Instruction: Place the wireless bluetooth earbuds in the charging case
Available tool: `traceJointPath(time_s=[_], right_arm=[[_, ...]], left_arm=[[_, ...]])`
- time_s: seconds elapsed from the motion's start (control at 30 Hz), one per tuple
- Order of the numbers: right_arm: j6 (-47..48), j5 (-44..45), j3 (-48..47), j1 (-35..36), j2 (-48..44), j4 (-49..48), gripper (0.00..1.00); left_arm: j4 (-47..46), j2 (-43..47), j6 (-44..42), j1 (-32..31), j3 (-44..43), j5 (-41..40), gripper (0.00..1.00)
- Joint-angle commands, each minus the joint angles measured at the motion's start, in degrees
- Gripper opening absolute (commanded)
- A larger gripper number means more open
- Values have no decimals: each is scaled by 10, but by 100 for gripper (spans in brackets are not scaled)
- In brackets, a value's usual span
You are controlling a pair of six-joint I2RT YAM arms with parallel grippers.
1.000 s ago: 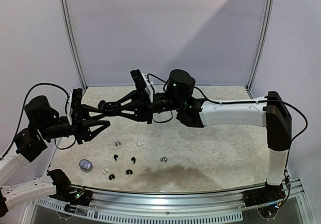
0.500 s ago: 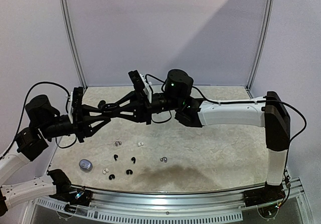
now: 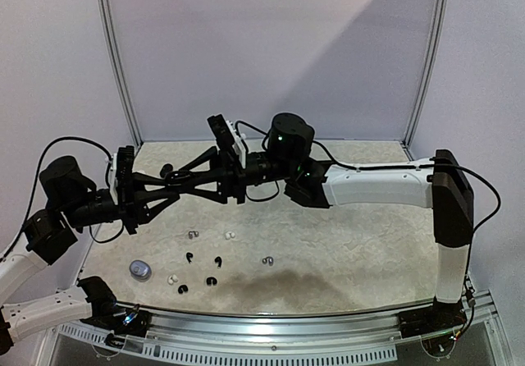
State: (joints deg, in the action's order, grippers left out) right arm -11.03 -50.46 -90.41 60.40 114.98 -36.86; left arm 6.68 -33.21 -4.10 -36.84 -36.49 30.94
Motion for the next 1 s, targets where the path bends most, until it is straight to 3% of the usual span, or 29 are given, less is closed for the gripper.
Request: traceJointPath(time_s=[0.0, 0.07, 0.2, 0.6, 0.83, 0.97], right_arm=[[-5, 36, -8, 1, 15, 17, 55], [-9, 36, -10, 1, 14, 16, 60], [-7, 46, -13, 2, 14, 32, 61], [19, 100, -68, 2, 27, 164, 44], [29, 102, -78, 2, 36, 192, 44], [27, 105, -104, 2, 35, 226, 45]], left_arm=[[43, 8, -86, -3, -2, -3, 0], [56, 11, -107, -3, 1, -11, 0], [68, 12, -134, -3, 2, -10, 0], [126, 19, -209, -15, 5, -20, 0], [98, 32, -150, -14, 12, -17, 0], [87, 45, -47, -8, 40, -8, 0]])
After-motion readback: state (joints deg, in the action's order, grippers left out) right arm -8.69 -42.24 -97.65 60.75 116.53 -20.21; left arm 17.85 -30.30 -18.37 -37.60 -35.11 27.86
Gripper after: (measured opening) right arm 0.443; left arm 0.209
